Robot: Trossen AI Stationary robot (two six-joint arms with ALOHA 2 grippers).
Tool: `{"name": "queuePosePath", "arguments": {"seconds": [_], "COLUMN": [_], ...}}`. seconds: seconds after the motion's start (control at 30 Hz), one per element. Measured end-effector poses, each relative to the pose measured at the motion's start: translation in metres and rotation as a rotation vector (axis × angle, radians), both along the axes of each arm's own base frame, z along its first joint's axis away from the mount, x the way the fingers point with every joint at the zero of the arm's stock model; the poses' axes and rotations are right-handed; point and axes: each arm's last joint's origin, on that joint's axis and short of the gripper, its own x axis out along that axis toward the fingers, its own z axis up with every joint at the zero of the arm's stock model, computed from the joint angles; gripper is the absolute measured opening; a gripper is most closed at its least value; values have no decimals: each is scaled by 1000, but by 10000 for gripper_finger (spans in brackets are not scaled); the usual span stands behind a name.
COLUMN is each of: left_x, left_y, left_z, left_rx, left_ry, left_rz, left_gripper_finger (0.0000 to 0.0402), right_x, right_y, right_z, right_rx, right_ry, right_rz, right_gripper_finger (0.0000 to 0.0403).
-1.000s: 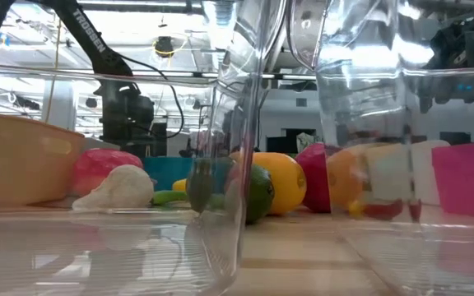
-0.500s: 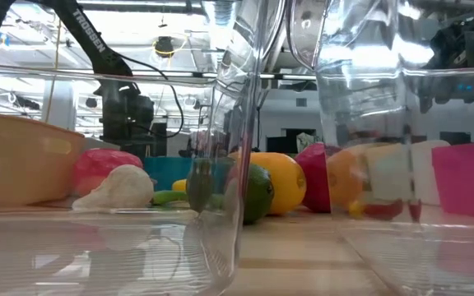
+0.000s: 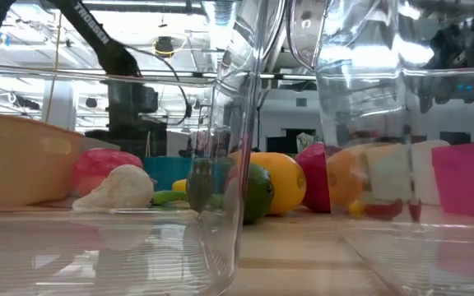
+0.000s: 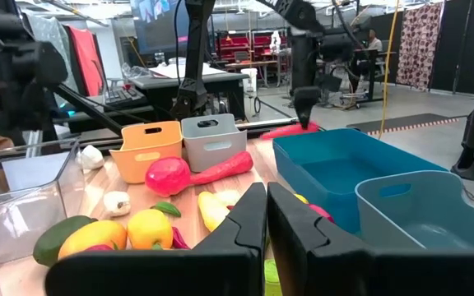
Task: Sort produce into baskets
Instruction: Put the red chili pepper into the gray bin
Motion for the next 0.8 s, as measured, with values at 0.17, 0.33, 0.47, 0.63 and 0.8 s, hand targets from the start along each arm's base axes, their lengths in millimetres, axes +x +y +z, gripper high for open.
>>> {"name": "queuePosePath", "arguments": {"seconds": [0.17,0.33,0.47,0.63,0.8], "left_x": [5,15,30,45,50], "left_y": [-9,-31,-55,-89,-127], "left_z": [36,64,77,85,82], "left_rx": [-109,-212,-211,-163,-165], "left_ry": [55,144,172,199,235], "left_rz": [-76,-181,-273,-366,-418], "left_gripper_finger": [121,121,121,121,121], "right_x": [0,0,0,0,0], "right_y": [0,0,0,0,0], "right_z": [0,0,0,0,0], "right_rx": [0,0,0,0,0], "right_ry": [0,0,0,0,0], "right_rz": [0,0,0,0,0], "right_gripper_finger": [44,44,44,44,44]}}
